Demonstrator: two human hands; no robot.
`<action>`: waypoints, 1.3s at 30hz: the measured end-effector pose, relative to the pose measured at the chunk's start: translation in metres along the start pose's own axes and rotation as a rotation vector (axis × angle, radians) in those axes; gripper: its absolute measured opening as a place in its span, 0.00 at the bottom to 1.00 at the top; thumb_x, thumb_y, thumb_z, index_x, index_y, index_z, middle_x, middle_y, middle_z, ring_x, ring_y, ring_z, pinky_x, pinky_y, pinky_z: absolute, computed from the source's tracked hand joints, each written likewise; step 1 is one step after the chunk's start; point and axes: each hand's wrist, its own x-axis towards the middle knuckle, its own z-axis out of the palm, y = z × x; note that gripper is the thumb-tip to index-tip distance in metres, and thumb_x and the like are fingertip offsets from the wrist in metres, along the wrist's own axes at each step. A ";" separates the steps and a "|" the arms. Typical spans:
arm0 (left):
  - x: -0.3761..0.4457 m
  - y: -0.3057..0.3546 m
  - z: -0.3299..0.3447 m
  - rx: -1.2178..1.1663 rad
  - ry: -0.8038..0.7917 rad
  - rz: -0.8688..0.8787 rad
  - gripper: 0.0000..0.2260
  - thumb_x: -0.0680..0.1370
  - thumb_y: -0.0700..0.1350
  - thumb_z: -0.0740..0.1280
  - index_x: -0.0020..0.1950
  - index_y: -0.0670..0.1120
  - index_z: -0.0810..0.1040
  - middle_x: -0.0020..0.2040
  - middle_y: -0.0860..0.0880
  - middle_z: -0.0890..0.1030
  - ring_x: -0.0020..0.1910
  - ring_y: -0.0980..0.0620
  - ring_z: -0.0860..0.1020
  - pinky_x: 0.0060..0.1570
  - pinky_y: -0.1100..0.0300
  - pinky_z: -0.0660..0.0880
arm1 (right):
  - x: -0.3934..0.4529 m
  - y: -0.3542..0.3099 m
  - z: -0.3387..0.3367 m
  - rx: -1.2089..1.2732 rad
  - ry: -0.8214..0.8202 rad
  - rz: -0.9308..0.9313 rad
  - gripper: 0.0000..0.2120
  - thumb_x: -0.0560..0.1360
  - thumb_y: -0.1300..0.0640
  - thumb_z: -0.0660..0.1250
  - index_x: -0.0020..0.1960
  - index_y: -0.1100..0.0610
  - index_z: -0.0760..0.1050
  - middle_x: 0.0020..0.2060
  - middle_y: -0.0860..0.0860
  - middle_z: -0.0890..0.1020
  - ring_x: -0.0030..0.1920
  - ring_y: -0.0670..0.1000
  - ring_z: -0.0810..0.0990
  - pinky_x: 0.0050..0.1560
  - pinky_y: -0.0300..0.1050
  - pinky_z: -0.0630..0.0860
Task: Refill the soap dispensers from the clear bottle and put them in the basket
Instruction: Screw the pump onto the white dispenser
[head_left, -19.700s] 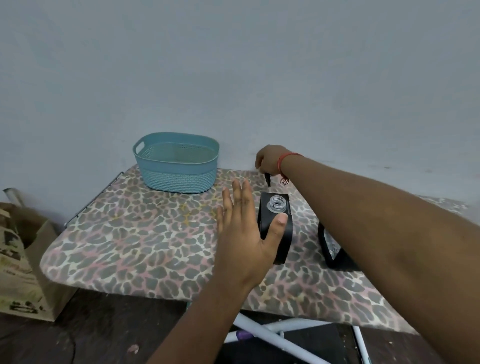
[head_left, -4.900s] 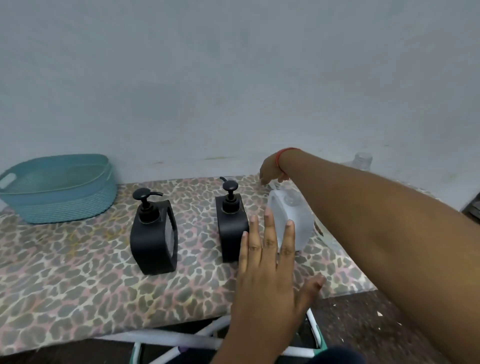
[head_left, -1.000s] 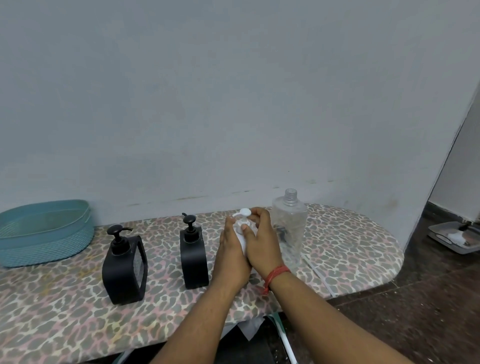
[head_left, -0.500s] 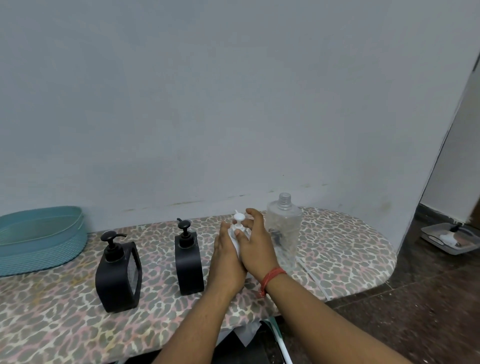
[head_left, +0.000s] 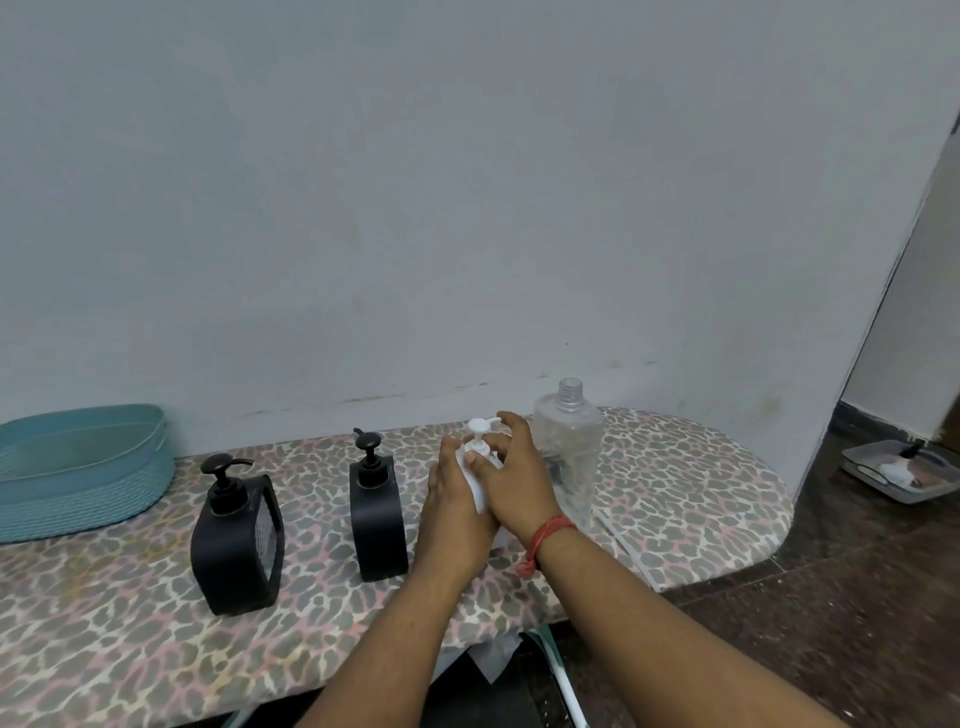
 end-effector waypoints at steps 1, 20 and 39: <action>0.000 0.001 0.000 -0.021 0.006 0.001 0.33 0.75 0.47 0.68 0.77 0.55 0.58 0.68 0.48 0.74 0.66 0.48 0.75 0.64 0.45 0.76 | 0.000 0.000 0.000 0.002 0.000 0.002 0.27 0.78 0.59 0.69 0.73 0.51 0.63 0.57 0.43 0.77 0.54 0.40 0.76 0.50 0.24 0.68; -0.010 0.006 -0.002 -0.170 0.069 -0.024 0.39 0.74 0.77 0.55 0.79 0.58 0.62 0.76 0.51 0.71 0.73 0.48 0.70 0.72 0.46 0.68 | 0.006 -0.004 0.021 -0.039 0.246 0.065 0.23 0.68 0.55 0.75 0.59 0.49 0.68 0.52 0.50 0.79 0.52 0.50 0.80 0.56 0.50 0.78; -0.065 0.038 -0.049 0.115 -0.053 0.128 0.41 0.83 0.43 0.65 0.82 0.50 0.35 0.84 0.52 0.41 0.81 0.50 0.37 0.73 0.61 0.62 | -0.067 -0.041 -0.010 0.003 0.155 -0.041 0.28 0.80 0.47 0.64 0.77 0.50 0.58 0.70 0.46 0.72 0.67 0.46 0.70 0.68 0.46 0.69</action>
